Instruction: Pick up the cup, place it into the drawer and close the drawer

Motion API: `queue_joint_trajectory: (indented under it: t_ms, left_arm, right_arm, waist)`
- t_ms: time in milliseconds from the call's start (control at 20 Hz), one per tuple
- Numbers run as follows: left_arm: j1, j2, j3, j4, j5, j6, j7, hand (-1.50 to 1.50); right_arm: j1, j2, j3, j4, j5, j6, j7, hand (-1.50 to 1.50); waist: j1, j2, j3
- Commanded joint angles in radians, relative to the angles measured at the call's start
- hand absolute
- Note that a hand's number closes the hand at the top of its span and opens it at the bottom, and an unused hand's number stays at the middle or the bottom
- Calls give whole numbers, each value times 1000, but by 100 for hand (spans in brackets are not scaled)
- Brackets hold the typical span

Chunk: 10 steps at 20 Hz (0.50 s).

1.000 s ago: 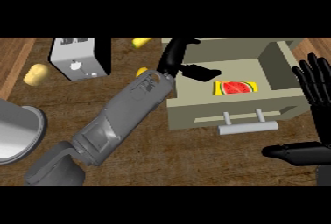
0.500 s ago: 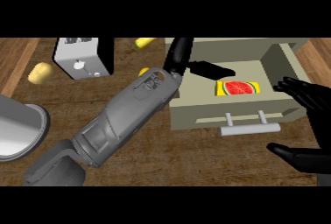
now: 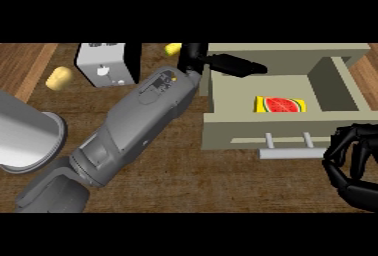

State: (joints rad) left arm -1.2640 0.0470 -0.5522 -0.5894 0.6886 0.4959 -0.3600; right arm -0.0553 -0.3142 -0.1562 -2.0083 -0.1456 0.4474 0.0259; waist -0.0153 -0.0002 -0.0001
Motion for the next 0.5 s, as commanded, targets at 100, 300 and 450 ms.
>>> queue_joint_trajectory:
  t_ms: [100, 300, 450]
  left_arm:
    - [64, 98, 48, -107, -8, -29, 47, -150]
    - [189, 167, 29, -319, -17, 2, 113, -150]
    - [291, 242, 58, -403, -11, -28, 114, -150]
  right_arm:
    - [11, -13, 61, -70, 169, -29, 51, 150]
    - [53, -2, 84, -10, 297, -54, -8, 150]
    - [46, 53, 160, -26, 405, -123, 21, 150]
  waist:
    - [22, -4, 0]
    - [46, -12, 0]
    - [44, -9, 0]
